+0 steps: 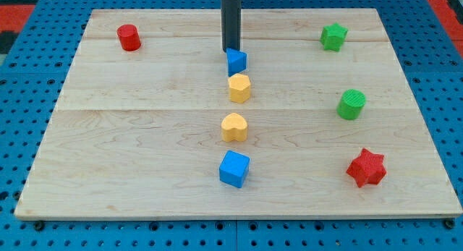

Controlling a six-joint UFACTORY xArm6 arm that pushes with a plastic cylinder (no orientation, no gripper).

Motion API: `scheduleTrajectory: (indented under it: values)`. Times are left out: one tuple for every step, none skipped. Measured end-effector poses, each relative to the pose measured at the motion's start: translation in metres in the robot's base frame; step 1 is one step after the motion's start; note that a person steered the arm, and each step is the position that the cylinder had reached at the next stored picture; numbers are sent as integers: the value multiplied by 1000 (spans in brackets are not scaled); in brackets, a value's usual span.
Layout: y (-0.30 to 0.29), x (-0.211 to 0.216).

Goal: Move the arm to the bottom center of the board

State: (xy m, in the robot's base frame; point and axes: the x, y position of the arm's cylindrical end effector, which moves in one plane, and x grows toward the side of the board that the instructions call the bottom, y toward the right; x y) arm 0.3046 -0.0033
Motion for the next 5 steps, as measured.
scheduleTrajectory:
  values:
    - [0, 0]
    - [-14, 1]
    - [-41, 15]
    - [-55, 37]
    - [-56, 88]
